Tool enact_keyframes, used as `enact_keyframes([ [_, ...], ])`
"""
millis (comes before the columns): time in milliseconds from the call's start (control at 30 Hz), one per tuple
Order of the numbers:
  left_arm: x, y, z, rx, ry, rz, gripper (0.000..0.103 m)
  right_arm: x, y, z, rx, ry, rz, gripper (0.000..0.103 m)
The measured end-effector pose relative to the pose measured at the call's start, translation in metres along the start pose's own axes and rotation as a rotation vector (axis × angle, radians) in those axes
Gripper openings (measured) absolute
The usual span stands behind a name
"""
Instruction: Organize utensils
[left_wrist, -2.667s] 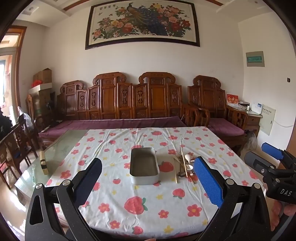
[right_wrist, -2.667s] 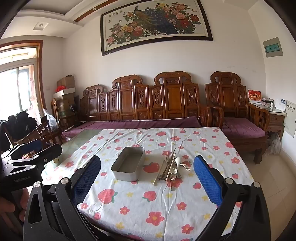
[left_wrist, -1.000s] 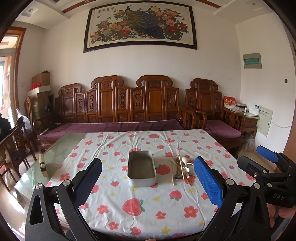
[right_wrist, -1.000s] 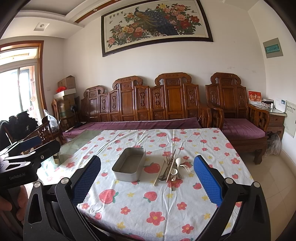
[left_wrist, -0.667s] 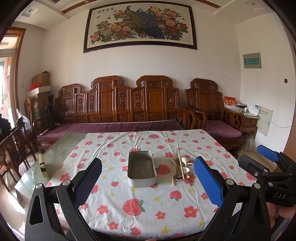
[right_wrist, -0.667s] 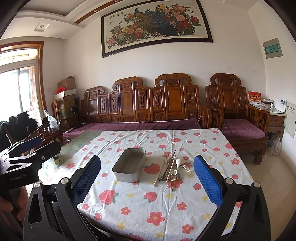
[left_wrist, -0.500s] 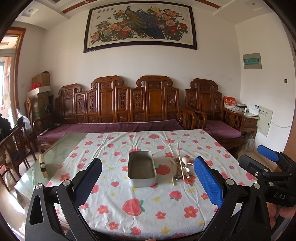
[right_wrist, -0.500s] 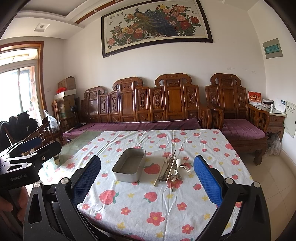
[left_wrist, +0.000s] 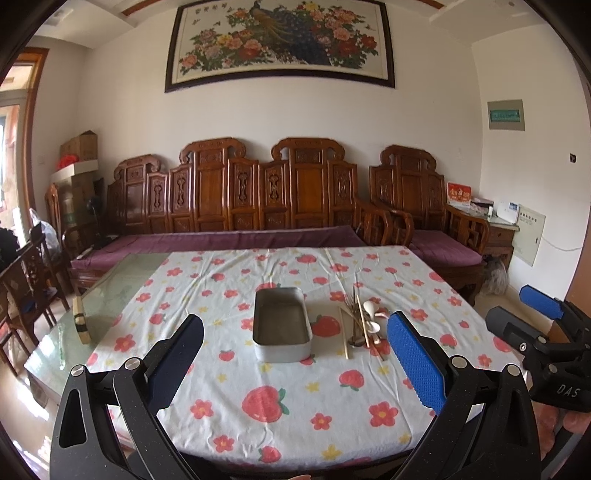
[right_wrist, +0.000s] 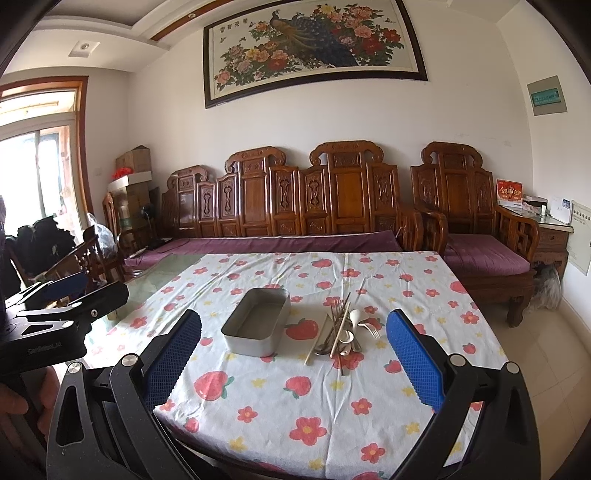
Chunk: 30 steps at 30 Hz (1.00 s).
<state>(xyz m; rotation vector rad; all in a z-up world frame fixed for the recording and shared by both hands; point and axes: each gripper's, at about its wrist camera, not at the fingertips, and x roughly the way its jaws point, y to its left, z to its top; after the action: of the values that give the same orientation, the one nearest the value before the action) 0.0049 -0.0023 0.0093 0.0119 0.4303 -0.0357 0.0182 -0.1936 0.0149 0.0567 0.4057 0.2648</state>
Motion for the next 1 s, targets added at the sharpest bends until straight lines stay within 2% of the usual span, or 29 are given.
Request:
enact_keyframes([
  [300, 0.047, 0.002, -0.016, 0.013, 0.094, -0.024, 0.097, 0.035, -0.022, -0.016, 0.018, 0.041, -0.014, 0.100],
  [600, 0.087, -0.002, -0.023, 0.034, 0.132, -0.076, 0.096, 0.086, -0.051, -0.025, 0.005, 0.088, -0.036, 0.095],
  [800, 0.117, -0.009, -0.024, 0.062, 0.155, -0.106, 0.096, 0.126, -0.068, -0.025, -0.017, 0.123, -0.040, 0.083],
  [867, 0.126, -0.012, -0.025, 0.081, 0.158, -0.107, 0.096, 0.145, -0.076, -0.026, -0.022, 0.151, -0.042, 0.074],
  [1000, 0.149, -0.019, -0.027, 0.103, 0.181, -0.129, 0.096, 0.178, -0.090, -0.030, -0.038, 0.210, -0.039, 0.063],
])
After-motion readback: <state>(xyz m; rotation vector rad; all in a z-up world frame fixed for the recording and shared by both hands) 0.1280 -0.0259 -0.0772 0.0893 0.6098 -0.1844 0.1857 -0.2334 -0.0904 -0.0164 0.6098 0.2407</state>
